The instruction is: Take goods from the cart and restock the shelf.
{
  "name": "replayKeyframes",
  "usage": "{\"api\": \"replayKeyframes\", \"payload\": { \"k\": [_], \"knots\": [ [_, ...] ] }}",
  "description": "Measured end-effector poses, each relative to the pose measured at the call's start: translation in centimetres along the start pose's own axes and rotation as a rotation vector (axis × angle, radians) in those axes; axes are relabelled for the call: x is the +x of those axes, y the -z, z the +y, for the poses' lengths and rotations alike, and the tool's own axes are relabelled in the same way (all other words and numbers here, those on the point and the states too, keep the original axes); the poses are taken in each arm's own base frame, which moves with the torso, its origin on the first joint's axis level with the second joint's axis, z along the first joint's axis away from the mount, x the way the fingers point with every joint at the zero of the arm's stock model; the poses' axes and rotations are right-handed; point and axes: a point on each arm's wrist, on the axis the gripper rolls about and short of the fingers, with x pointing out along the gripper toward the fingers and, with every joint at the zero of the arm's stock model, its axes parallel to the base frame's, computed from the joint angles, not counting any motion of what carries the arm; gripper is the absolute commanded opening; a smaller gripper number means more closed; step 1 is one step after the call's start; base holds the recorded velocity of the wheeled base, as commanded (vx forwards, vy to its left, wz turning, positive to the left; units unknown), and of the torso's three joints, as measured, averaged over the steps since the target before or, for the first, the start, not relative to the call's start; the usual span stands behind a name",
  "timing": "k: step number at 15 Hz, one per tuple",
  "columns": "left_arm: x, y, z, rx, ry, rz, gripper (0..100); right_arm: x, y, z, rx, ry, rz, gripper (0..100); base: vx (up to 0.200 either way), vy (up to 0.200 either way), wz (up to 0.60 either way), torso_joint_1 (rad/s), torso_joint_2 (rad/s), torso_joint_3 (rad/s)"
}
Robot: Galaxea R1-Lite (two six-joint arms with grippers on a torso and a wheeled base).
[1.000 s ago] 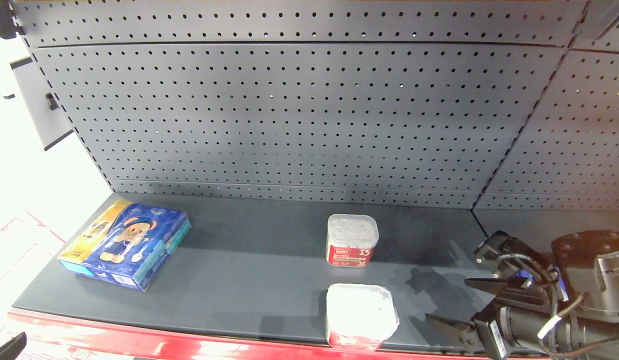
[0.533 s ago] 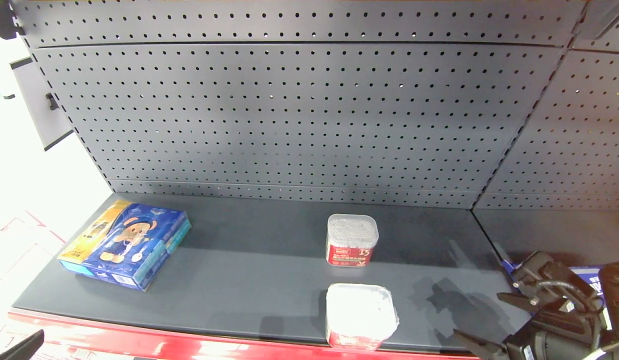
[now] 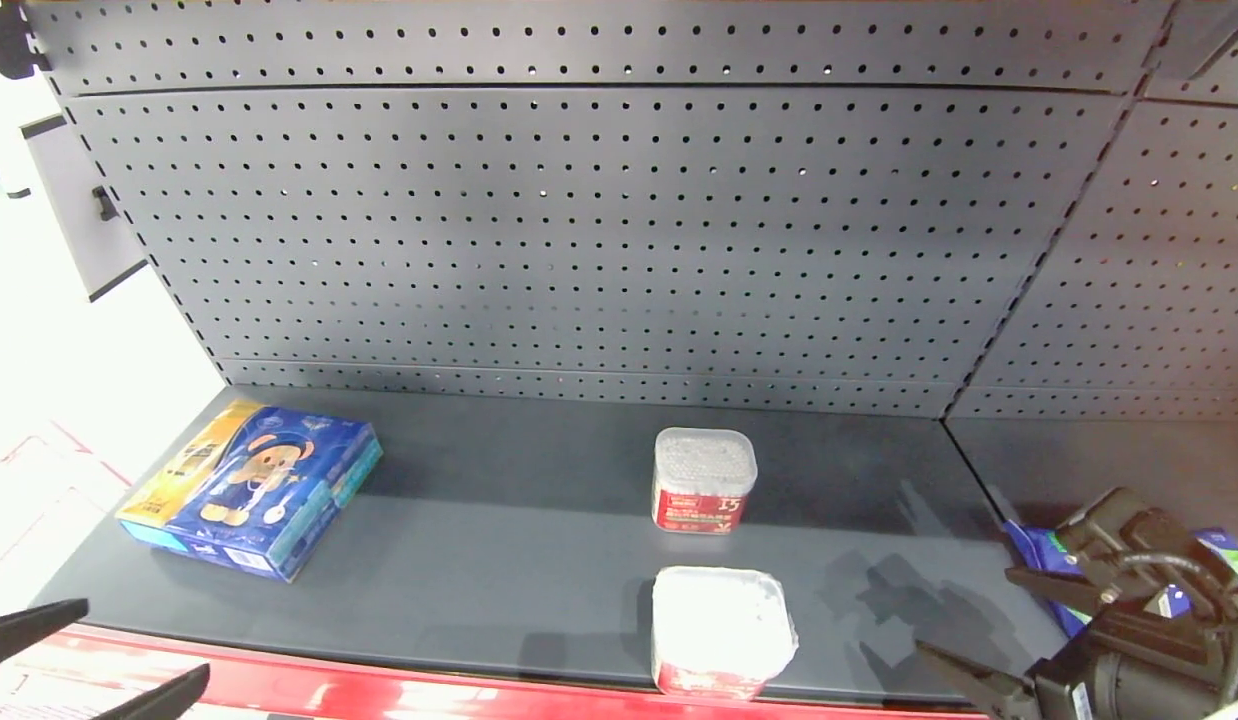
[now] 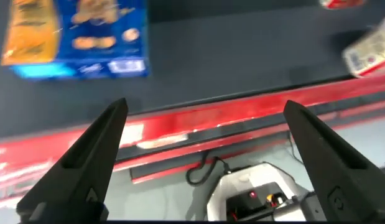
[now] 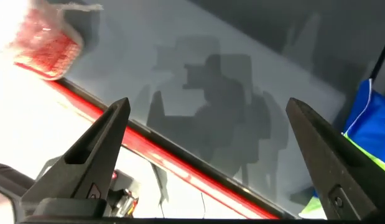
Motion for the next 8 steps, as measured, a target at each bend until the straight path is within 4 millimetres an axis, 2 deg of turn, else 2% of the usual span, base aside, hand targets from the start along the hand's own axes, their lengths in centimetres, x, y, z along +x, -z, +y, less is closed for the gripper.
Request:
{"api": "replayKeyframes", "payload": {
  "k": [4,8],
  "knots": [
    [4.1,-2.2,-1.5,0.072,0.145,0.010,100,-1.0,0.2,-0.2,0.011,0.010,-0.040,100,0.000,0.000,0.00,0.000,0.00,0.000],
    [5.9,-2.0,-3.0,0.124,0.240,0.096,100,-1.2,0.2,-0.3,0.012,0.019,-0.048,100,0.000,0.000,0.00,0.000,0.00,0.000]
  ]
}}
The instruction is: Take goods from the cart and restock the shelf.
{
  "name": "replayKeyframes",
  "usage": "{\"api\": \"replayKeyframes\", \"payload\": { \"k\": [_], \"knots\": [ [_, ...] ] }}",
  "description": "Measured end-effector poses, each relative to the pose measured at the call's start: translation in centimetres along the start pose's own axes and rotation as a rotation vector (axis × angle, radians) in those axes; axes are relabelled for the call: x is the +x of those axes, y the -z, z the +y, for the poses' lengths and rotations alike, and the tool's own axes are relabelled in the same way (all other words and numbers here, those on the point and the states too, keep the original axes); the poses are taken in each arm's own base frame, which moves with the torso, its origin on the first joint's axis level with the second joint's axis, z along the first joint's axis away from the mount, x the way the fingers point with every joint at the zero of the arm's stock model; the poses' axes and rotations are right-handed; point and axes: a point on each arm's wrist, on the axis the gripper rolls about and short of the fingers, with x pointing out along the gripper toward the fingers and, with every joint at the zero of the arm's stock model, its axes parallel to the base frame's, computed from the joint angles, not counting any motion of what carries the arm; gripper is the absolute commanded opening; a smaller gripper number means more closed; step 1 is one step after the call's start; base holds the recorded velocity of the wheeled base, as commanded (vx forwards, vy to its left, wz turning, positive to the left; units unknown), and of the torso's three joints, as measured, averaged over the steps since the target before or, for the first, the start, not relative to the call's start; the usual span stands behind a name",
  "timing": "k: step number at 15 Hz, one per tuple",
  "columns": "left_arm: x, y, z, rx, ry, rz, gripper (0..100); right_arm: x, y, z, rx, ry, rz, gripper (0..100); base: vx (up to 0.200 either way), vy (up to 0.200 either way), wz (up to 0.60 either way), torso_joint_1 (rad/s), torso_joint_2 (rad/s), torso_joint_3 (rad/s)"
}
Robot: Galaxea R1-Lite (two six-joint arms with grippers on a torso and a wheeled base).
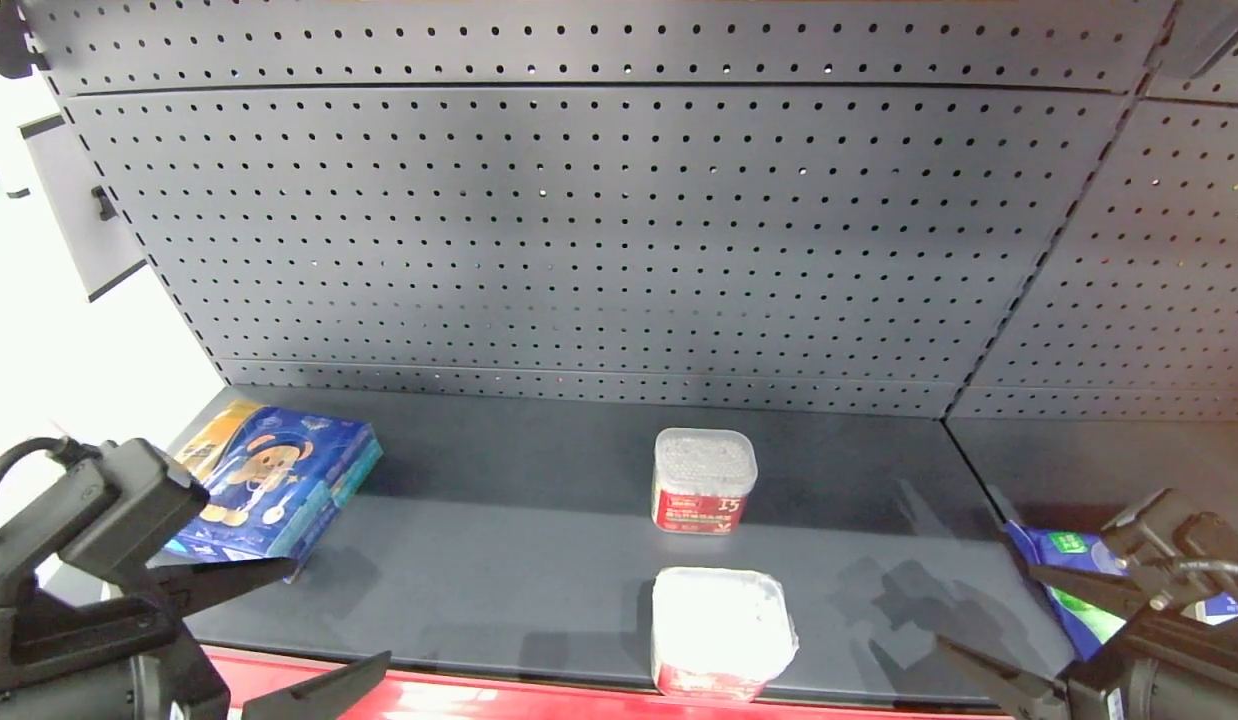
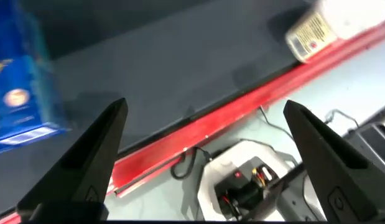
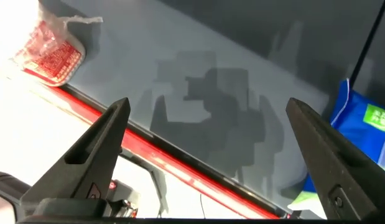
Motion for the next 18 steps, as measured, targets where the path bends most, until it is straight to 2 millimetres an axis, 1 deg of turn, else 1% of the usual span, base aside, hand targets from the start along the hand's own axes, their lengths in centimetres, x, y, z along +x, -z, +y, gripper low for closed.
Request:
{"api": "replayKeyframes", "payload": {
  "k": [2,5,9,18],
  "knots": [
    [0.5,-0.1,-0.3,0.015,0.024,0.019,100,-0.2,0.1,-0.1,0.000,0.010,-0.006,100,0.000,0.000,0.00,0.000,0.00,0.000],
    [1.2,-0.9,-0.8,0.026,0.053,0.026,100,-0.7,0.3,-0.2,0.002,0.042,-0.021,100,0.000,0.000,0.00,0.000,0.00,0.000],
    [1.6,-1.0,-0.9,-0.004,0.053,0.037,100,-0.2,-0.9,-0.1,-0.007,0.039,-0.037,100,0.000,0.000,0.00,0.000,0.00,0.000],
    [2.0,-1.7,0.0,-0.034,-0.055,0.034,100,4.0,-1.9,1.8,0.006,-0.058,0.101,100,0.000,0.000,0.00,0.000,0.00,0.000]
  ]
}}
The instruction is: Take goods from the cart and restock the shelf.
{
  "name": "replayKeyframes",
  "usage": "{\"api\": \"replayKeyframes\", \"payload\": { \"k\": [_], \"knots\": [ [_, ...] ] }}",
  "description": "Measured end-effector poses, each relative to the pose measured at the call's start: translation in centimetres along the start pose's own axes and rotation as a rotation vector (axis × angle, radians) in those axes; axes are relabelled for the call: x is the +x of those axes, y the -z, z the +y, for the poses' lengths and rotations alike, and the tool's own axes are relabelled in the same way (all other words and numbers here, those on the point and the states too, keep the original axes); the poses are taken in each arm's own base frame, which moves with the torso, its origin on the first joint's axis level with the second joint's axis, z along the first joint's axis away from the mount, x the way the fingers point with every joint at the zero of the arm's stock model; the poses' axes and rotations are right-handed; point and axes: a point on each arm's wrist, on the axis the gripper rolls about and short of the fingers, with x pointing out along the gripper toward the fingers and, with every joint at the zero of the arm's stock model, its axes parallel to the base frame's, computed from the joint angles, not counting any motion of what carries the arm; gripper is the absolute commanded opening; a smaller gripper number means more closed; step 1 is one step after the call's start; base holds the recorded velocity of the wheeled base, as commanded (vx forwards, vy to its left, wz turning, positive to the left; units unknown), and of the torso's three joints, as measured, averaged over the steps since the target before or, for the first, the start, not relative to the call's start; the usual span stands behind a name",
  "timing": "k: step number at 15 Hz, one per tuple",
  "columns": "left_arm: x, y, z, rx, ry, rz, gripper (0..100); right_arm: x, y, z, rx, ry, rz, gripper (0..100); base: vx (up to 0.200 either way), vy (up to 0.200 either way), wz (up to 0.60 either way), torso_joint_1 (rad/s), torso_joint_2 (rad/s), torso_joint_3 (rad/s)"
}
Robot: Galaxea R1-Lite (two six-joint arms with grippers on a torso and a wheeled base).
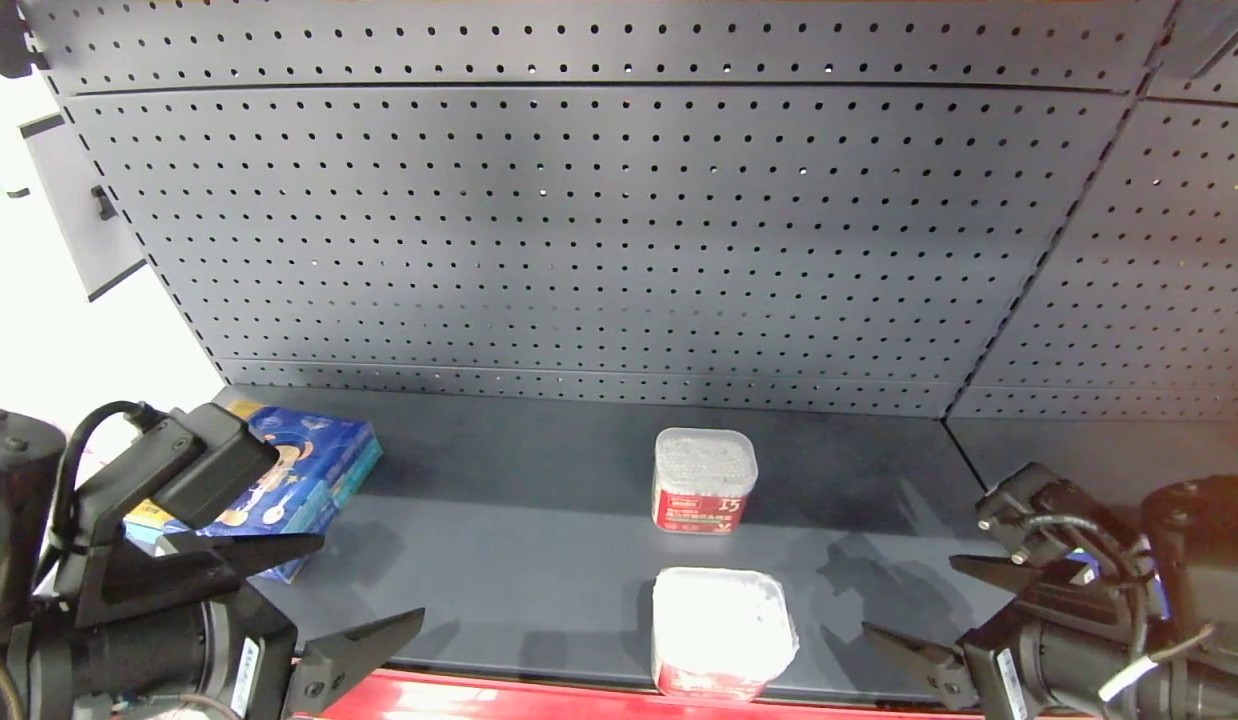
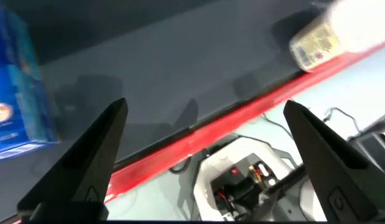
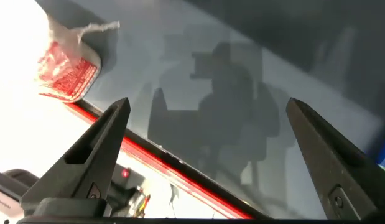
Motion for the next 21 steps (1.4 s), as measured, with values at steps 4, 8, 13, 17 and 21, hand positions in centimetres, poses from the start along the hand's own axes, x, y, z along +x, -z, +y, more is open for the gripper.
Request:
{"api": "replayKeyframes", "payload": {
  "k": [4,8,13,17,21],
  "knots": [
    [0.0,-0.4,0.0,0.000,-0.014,-0.007,100,1.2,0.2,0.8,-0.024,-0.040,0.048,100,0.000,0.000,0.00,0.000,0.00,0.000],
    [0.0,-0.4,0.1,-0.001,-0.022,-0.010,100,2.4,-0.2,1.4,-0.047,-0.063,0.070,100,0.000,0.000,0.00,0.000,0.00,0.000],
    [0.0,-0.5,0.1,-0.003,-0.038,-0.012,100,3.6,-0.1,1.7,-0.056,-0.062,0.112,100,0.000,0.000,0.00,0.000,0.00,0.000],
    [0.0,-0.5,0.1,-0.001,-0.037,-0.015,100,4.4,-0.5,1.5,-0.044,-0.087,0.108,100,0.000,0.000,0.00,0.000,0.00,0.000],
    [-0.3,-1.2,0.1,0.000,-0.047,-0.043,100,5.8,-1.2,1.3,-0.057,-0.141,0.063,100,0.000,0.000,0.00,0.000,0.00,0.000]
  ]
}}
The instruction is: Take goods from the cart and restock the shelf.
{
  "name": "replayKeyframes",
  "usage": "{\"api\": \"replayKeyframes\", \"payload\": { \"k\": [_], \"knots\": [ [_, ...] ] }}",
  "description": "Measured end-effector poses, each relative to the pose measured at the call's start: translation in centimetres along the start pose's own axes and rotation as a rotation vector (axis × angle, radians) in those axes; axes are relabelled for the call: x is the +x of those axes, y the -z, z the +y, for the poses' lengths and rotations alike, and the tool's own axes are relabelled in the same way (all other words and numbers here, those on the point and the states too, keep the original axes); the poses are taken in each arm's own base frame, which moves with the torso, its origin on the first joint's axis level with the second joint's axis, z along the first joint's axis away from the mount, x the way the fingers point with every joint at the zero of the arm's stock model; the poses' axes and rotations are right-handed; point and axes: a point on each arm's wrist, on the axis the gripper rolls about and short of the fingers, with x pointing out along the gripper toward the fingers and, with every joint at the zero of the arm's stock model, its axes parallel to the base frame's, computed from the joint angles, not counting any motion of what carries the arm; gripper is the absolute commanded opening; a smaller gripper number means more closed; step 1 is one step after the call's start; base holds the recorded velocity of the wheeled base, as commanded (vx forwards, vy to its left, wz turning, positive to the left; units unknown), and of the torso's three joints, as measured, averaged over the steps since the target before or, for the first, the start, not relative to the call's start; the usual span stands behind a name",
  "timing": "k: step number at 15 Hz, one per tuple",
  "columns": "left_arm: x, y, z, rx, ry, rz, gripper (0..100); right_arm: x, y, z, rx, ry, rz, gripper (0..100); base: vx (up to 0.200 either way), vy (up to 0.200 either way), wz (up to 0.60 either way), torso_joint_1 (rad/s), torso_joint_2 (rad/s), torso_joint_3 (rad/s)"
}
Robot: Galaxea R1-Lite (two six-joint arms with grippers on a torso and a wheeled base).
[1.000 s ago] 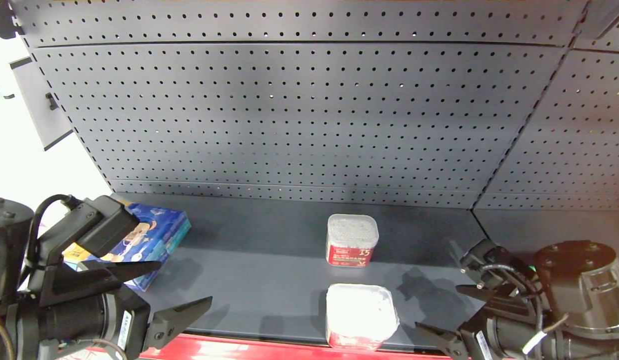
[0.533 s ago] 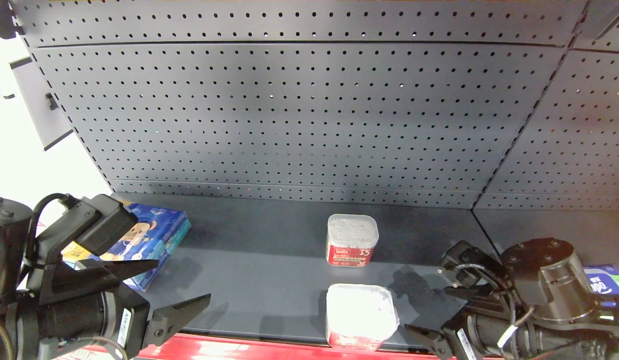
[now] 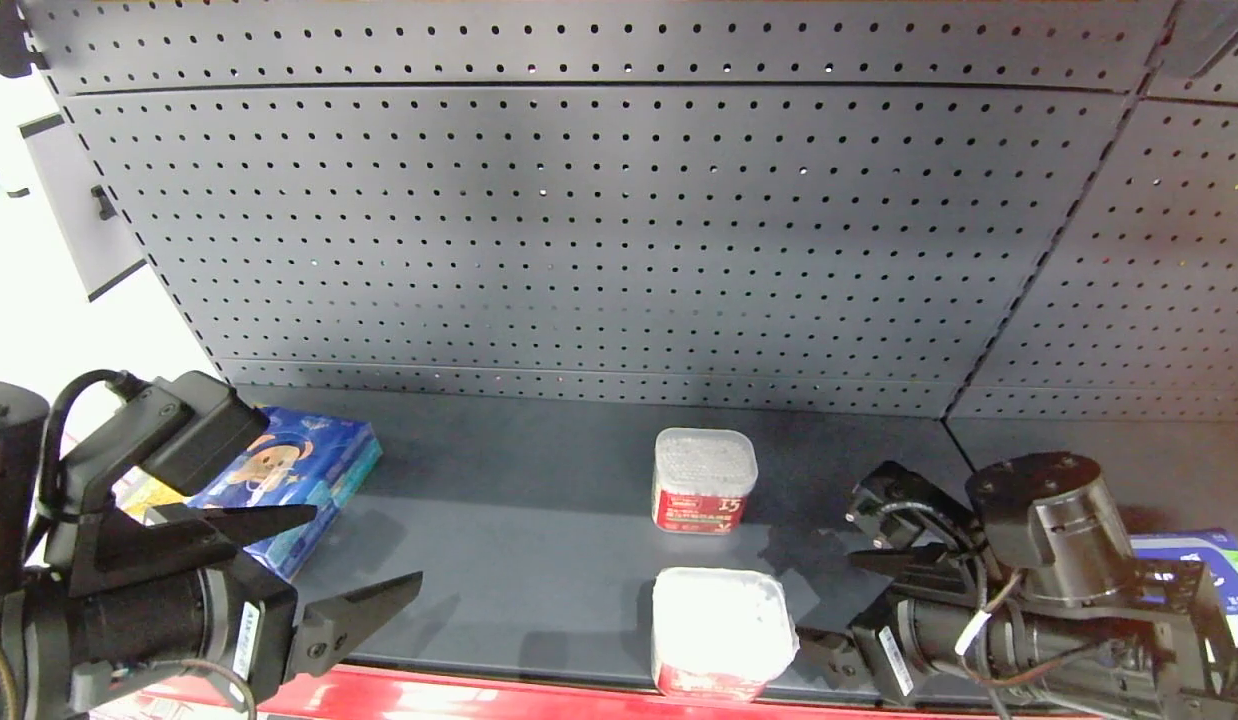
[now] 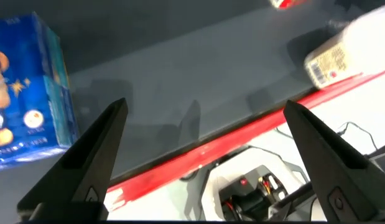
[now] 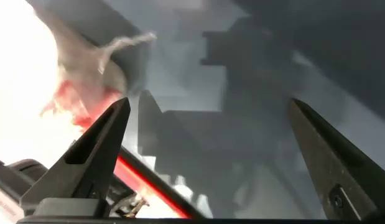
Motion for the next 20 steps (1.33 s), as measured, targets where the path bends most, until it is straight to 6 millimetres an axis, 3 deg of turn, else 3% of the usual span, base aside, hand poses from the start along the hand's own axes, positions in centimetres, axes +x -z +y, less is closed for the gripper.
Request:
{"api": "replayKeyframes", "payload": {
  "k": [7,20],
  "knots": [
    [-0.3,-0.8,0.0,-0.002,-0.033,-0.032,100,1.4,0.7,-3.7,-0.016,-0.049,0.005,100,0.000,0.000,0.00,0.000,0.00,0.000],
    [-0.5,-0.8,0.1,-0.005,-0.039,-0.041,100,3.9,-0.7,-2.8,-0.100,-0.202,-0.063,100,0.000,0.000,0.00,0.000,0.00,0.000]
  ]
}}
